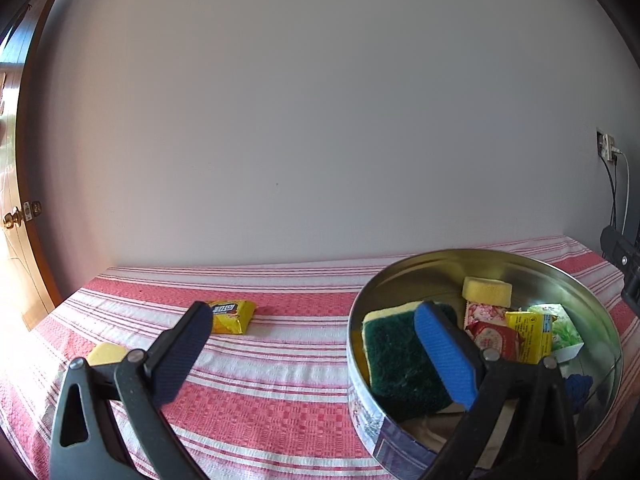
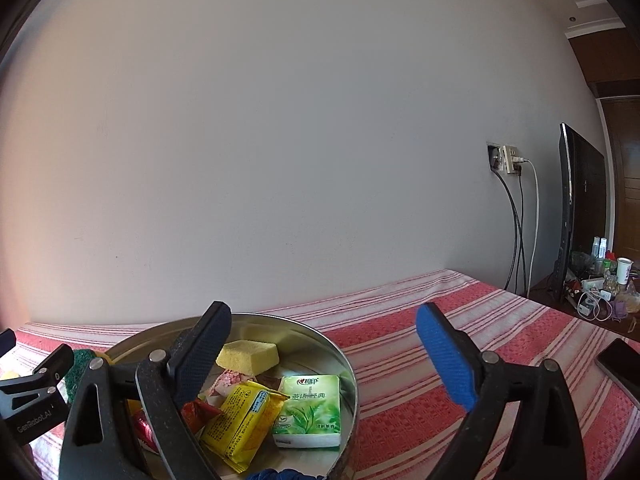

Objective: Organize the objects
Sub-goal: 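Move both tools back toward the remaining yellow sponge and packets, then grasp the plain yellow sponge with the left tool, then grasp the yellow XianWei snack packet with the right tool while the left tool holds the sponge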

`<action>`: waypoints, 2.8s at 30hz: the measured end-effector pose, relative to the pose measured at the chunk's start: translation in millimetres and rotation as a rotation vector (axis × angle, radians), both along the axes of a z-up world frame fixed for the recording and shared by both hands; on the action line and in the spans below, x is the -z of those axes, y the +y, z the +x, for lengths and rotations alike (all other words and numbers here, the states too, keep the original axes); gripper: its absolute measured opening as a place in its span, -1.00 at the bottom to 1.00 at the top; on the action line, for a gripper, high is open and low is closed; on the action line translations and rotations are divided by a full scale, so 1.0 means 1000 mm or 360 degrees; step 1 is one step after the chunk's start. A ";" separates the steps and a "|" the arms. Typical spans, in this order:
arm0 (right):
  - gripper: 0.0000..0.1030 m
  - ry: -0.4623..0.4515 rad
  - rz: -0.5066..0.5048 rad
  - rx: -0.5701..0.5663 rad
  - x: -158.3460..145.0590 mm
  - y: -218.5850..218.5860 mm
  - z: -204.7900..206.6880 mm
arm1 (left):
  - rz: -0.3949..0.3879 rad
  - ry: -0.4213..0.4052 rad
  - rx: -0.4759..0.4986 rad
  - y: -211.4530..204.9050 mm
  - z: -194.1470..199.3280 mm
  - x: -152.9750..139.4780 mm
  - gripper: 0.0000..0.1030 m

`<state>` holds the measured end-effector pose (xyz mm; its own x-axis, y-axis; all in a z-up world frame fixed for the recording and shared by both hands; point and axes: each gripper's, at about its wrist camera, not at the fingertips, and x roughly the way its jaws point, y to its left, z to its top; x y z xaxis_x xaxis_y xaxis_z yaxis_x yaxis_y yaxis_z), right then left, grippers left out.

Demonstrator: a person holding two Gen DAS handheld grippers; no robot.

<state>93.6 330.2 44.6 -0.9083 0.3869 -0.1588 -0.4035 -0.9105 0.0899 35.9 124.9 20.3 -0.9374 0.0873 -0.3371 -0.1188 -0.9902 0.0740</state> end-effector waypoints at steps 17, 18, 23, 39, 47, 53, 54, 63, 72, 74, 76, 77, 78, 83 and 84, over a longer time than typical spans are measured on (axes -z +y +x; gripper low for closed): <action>0.85 -0.0086 0.0017 -0.0106 0.006 -0.057 -0.008 | 0.0009 -0.0067 -0.0055 -0.040 -0.009 0.007 0.99; 0.85 -0.0084 0.0013 -0.0111 0.006 -0.061 -0.008 | 0.0010 -0.0067 -0.0062 -0.044 -0.009 0.006 0.99; 0.85 -0.0097 0.0015 -0.0129 0.009 -0.081 -0.014 | 0.0032 -0.0090 -0.0071 -0.059 -0.012 0.007 0.99; 0.85 -0.0151 0.0018 -0.0326 0.015 -0.156 -0.045 | 0.0025 -0.0197 -0.0322 -0.143 -0.029 0.012 0.98; 0.85 -0.0204 0.0073 -0.0432 0.019 -0.194 -0.063 | 0.0104 -0.0361 -0.0393 -0.184 -0.043 0.022 0.98; 0.85 -0.0215 0.0084 -0.0496 0.020 -0.215 -0.067 | 0.0251 -0.0626 -0.0467 -0.215 -0.066 0.042 0.96; 0.85 -0.0222 0.0088 -0.0501 0.020 -0.217 -0.068 | 0.0273 -0.0665 -0.0466 -0.219 -0.068 0.045 0.95; 0.85 -0.0307 0.0048 -0.0554 0.021 -0.225 -0.081 | 0.0347 -0.0869 -0.0312 -0.222 -0.087 0.064 0.44; 0.85 -0.0434 0.0059 -0.0591 0.027 -0.240 -0.108 | 0.0223 -0.0810 -0.0353 -0.220 -0.103 0.054 0.37; 0.85 -0.0469 0.0091 -0.0590 0.028 -0.247 -0.117 | 0.0153 -0.0763 -0.0382 -0.220 -0.109 0.049 0.37; 0.85 -0.0509 0.0125 -0.0597 0.030 -0.256 -0.125 | 0.0084 -0.0721 -0.0416 -0.222 -0.116 0.045 0.37; 0.85 -0.0526 0.0136 -0.0598 0.031 -0.259 -0.131 | 0.0066 -0.0711 -0.0430 -0.224 -0.119 0.045 0.37; 0.85 -0.0538 0.0141 -0.0608 0.032 -0.262 -0.136 | 0.0057 -0.0705 -0.0443 -0.227 -0.122 0.045 0.37; 0.85 -0.0608 0.0066 -0.0566 0.035 -0.257 -0.149 | 0.0156 -0.0790 -0.0416 -0.242 -0.135 0.052 0.37; 0.85 -0.0591 0.0013 -0.0539 0.034 -0.251 -0.148 | 0.0175 -0.0802 -0.0407 -0.244 -0.136 0.053 0.37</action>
<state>-54.3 79.7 10.7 -0.8660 0.0824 -0.4932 -0.0883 -0.9960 -0.0114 -100.1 -119.5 -32.8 -0.6593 -0.0614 -0.7494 0.1318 -0.9907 -0.0349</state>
